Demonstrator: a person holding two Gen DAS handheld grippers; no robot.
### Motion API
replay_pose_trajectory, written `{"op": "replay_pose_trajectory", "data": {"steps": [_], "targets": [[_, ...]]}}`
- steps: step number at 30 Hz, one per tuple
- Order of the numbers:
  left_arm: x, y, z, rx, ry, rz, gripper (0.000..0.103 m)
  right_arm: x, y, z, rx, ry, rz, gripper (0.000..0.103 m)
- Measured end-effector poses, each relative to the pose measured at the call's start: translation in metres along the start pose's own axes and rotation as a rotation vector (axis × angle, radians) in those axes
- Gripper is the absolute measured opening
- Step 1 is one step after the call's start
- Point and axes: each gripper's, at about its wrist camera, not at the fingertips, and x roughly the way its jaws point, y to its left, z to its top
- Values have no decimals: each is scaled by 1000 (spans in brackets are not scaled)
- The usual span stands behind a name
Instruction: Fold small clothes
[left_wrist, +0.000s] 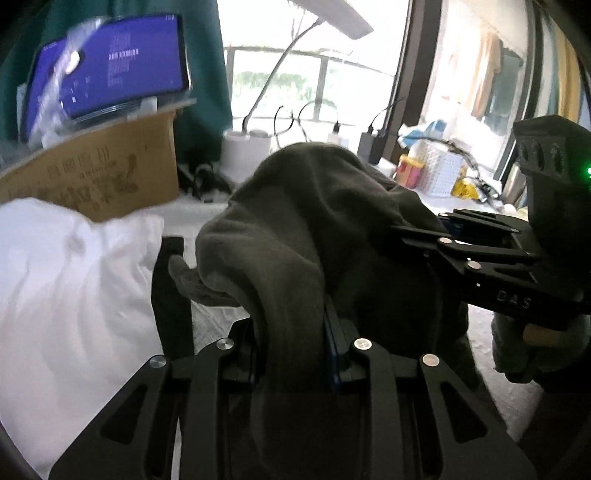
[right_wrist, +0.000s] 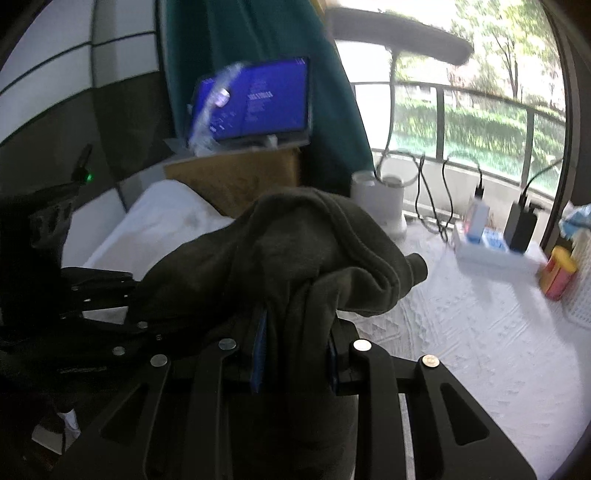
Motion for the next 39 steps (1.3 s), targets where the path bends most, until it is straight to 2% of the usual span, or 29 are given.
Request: {"op": "replay_pose_trajectory", "data": {"steps": [8,12,13,17,20,24,27,30,33,37,39], "targets": [[48,21,-6,-37,143,-16,29,58,-36,-18,153,164,57,28],[56,30,-6,-80,175,-45,30,67,-47,-17,175,206,83,38],[56,32,-5,-86,177,-53,30,68,-49,-16,184,217,89,44],[56,35,2,-94,189,-69,32,70,-72,-11,248,195,100,65],[55,36,11,-84,183,-65,35,72,-87,-4,278,178,132,67],[61,37,20,-34,195,-40,38,71,-97,0,277,172,124,67],[69,45,21,-46,208,-15,42,74,-102,1,260,182,81,67],[72,56,23,-52,219,52,61,77,-105,1,248,193,-4,67],[65,54,29,-33,195,80,61,77,-110,3,221,200,-78,67],[48,53,43,-28,102,110,61,76,-115,4,226,203,-110,67],[51,59,48,-24,89,136,61,76,-116,4,223,205,-118,67]]}}
